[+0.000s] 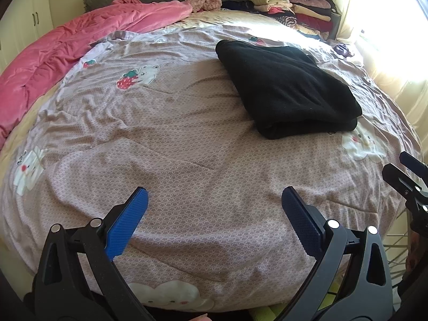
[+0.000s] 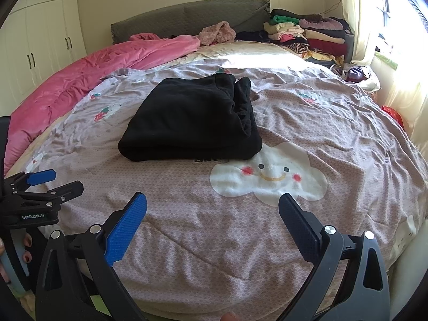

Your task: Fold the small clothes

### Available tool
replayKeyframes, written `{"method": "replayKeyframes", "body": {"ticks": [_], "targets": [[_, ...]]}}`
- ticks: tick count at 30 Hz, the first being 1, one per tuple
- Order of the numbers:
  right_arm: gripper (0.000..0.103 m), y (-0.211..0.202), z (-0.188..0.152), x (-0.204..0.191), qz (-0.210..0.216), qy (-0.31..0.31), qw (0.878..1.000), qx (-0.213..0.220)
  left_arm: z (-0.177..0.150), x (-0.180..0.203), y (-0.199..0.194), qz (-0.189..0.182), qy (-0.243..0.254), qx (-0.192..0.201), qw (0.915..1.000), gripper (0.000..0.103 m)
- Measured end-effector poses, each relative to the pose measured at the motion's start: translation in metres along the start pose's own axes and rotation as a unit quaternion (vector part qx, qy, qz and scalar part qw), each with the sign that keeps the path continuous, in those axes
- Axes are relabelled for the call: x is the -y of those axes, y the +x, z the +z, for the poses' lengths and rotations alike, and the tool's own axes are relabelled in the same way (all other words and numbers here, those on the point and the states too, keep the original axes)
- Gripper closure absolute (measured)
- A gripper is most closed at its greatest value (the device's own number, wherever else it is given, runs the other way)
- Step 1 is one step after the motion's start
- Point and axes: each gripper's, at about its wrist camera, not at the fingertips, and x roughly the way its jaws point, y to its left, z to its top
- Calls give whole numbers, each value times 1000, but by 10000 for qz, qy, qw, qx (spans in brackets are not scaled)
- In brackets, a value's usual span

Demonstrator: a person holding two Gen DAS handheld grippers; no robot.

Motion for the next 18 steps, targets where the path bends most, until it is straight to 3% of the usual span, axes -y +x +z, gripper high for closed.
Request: {"method": "replayKeyframes", "body": {"ticks": [11, 15, 18], "targets": [[4, -5, -1, 10, -395, 138, 9990, 132, 1, -17, 4, 68, -271, -153, 9995, 9], [4, -18, -5, 47, -904, 631, 9933, 341, 6, -42, 6, -20, -531, -191, 9984, 9], [5, -34, -16, 106, -1445, 1364, 9792, 399, 15, -93, 12, 67, -997, -328, 9945, 9]]}}
